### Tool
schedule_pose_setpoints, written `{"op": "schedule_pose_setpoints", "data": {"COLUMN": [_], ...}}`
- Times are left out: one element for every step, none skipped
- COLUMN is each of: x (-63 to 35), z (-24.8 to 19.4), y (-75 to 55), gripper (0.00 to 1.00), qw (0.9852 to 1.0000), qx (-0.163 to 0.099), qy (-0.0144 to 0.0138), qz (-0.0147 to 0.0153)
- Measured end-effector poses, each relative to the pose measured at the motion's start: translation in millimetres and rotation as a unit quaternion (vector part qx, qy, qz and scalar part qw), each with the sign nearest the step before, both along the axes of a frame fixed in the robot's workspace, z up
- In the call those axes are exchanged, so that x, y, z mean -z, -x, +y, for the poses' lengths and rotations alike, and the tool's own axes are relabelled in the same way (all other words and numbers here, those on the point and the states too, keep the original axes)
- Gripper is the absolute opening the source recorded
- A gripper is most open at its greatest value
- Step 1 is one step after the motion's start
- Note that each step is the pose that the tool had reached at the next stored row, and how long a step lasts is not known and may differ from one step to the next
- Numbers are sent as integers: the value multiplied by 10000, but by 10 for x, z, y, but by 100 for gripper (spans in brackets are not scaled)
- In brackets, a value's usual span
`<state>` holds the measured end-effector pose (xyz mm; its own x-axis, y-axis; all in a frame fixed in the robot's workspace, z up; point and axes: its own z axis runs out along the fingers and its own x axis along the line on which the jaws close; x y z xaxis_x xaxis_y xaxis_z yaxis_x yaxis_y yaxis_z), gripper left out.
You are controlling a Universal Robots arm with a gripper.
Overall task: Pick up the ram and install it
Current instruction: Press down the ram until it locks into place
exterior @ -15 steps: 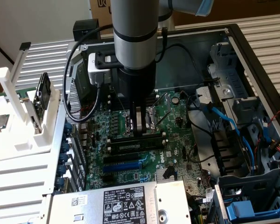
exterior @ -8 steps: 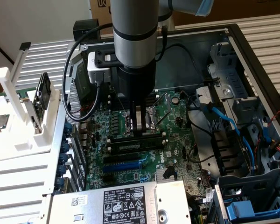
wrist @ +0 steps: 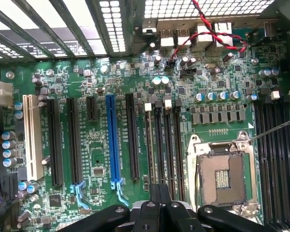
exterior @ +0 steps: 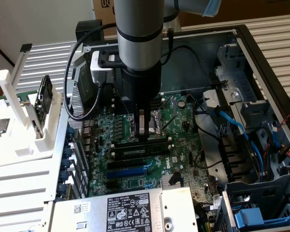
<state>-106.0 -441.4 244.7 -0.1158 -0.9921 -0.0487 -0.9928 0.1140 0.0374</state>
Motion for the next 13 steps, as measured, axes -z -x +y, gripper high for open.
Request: {"op": "schedule_pose_setpoints", "data": {"x": [0,1,0,0,0,0,0,0,0,0,0,0,0], "z": [0,0,0,0,0,0,0,0,0,0,0,0,0], "y": [0,0,0,0,0,0,0,0,0,0,0,0,0], "gripper": [10,10,10,10,10,10,10,10,10,10,10,10,10], "qw": [10000,9999,9998,9996,9994,9991,9988,9984,9980,9975,9969,9963,9957], "qx": [71,141,213,282,354,424,493,568,639,710,784,855,930], "qy": [0,-1,0,0,0,0,0,0,0,0,0,0,0], "qz": [0,0,0,0,0,0,0,0,0,0,0,0,0]}}
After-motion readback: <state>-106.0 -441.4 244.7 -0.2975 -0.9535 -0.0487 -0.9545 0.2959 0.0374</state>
